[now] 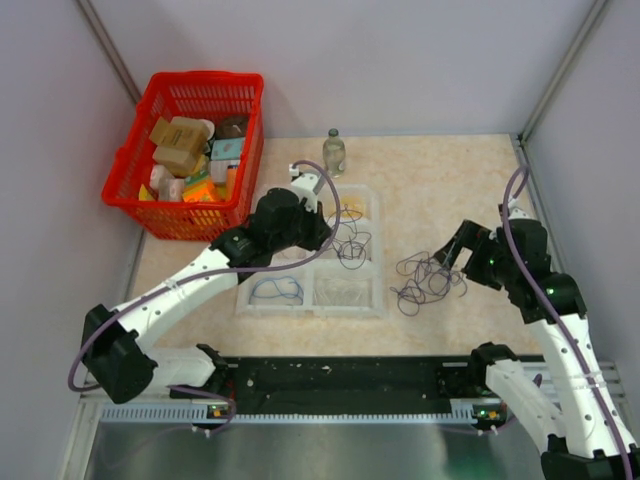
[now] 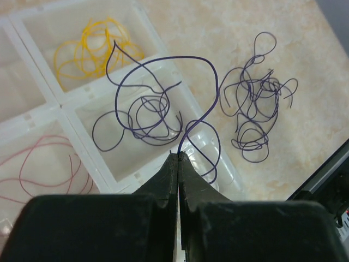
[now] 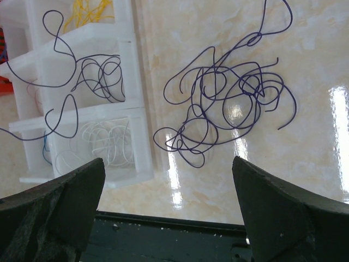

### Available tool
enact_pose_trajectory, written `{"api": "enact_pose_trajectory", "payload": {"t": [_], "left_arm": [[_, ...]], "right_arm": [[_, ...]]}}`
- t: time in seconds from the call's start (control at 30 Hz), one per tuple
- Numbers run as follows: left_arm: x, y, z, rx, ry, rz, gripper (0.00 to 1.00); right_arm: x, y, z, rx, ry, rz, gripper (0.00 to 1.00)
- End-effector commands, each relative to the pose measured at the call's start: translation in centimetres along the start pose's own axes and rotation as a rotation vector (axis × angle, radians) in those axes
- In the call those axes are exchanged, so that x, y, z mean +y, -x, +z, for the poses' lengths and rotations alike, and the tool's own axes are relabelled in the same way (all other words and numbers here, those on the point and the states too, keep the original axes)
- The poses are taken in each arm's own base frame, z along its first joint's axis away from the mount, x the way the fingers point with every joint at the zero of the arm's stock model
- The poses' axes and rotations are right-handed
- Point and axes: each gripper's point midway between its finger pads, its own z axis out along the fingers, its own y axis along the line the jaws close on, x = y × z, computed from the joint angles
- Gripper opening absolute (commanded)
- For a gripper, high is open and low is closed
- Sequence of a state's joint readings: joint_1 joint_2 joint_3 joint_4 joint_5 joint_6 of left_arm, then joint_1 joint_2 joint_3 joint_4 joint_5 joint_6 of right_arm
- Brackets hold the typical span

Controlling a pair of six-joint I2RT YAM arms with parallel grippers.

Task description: Untangle the cables

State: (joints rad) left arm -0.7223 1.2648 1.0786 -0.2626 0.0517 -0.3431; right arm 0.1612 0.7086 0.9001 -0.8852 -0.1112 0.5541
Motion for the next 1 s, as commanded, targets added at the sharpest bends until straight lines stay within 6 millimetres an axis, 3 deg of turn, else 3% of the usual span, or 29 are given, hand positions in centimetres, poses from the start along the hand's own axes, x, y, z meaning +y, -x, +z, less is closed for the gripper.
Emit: {"api": "enact_pose_trajectory", "payload": {"t": [0.0, 0.2, 0.43, 0.73, 0.97], "left_arm": [[0.0, 1.8, -1.7, -0.100, 0.010, -0.043, 0.00], [1.1, 2.1, -4.7, -0.145, 0.072, -0.040, 0.00], [-2.3, 2.2, -7.2, -0.122, -0.086, -0.125, 0.00], [-3.7, 3.2, -5.8, -0.113, -0.139, -0.183, 0.00], [-2.6, 2.3, -1.9, -0.023, -0.047, -0.296, 0.00]], "right_arm": [[0.5, 0.4, -0.2, -0.027, 0.024, 0.001, 0.99], [0.3, 0.1, -0.4, -0.028, 0.025, 0.003, 0.99], [0.5, -0.2, -0.3, -0.014, 0.035, 0.008, 0.99], [0.4, -0.3, -0.8, -0.030, 0.038, 0.011, 0.99], [0.1, -0.6, -0.6, -0.019, 0.030, 0.013, 0.99]]}}
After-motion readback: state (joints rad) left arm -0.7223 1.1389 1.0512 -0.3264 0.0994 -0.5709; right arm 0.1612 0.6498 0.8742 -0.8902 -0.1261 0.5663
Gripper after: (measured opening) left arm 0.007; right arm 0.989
